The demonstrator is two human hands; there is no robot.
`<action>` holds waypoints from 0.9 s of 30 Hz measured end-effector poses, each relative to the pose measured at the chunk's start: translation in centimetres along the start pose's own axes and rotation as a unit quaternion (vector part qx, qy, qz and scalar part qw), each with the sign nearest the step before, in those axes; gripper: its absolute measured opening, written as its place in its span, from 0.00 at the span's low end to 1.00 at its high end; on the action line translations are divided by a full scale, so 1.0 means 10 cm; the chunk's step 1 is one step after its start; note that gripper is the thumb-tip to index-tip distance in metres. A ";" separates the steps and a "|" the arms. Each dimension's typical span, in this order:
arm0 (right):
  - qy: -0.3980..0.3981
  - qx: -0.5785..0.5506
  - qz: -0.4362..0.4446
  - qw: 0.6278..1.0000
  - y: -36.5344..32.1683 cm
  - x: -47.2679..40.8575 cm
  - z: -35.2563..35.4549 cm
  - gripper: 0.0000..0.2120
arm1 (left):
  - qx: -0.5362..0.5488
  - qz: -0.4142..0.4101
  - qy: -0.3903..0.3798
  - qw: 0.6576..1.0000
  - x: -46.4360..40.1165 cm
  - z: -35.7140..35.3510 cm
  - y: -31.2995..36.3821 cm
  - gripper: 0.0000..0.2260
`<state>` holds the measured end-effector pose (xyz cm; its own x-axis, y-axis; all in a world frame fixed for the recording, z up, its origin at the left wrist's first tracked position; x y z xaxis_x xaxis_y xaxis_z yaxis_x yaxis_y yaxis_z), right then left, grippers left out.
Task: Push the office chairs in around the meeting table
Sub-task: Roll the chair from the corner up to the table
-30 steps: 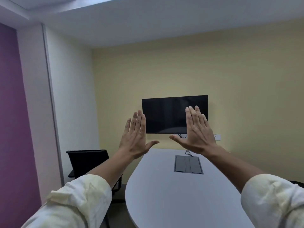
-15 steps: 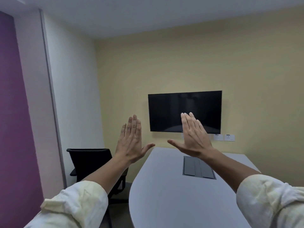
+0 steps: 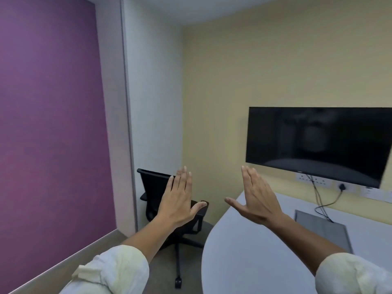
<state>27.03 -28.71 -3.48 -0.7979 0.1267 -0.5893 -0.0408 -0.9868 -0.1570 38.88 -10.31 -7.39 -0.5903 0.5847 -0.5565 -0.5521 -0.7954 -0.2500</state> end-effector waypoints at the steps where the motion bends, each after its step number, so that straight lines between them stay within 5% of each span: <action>1: -0.005 -0.009 0.005 1.000 -0.04 -0.07 -0.17 0.52 | 0.000 0.009 -0.008 1.000 -0.01 -0.11 -0.12 0.46; 17: -0.149 -0.110 -0.023 0.983 -1.04 -1.49 -3.02 0.44 | 0.020 0.059 -0.127 0.990 -0.31 -2.11 -2.35 0.44; 27: -0.206 -0.123 -0.055 0.969 -0.82 -2.63 -4.39 0.40 | 0.041 0.046 -0.157 0.986 -1.22 -3.41 -3.07 0.38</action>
<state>74.75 -19.48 -21.50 -0.9715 0.1288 -0.1991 -0.0353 -0.9088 -0.4158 83.18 1.54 -19.94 -0.7861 0.5420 -0.2971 -0.5264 -0.8390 -0.1380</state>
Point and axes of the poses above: each hand's wrist, its own x-axis away from the middle knuckle, its own z-axis out of the back of the hand, y = z × x, the point moved 10 cm from there along -x, towards the middle knuckle, and after that the axes turned 11 degrees about -x, right-handed, at the moved point
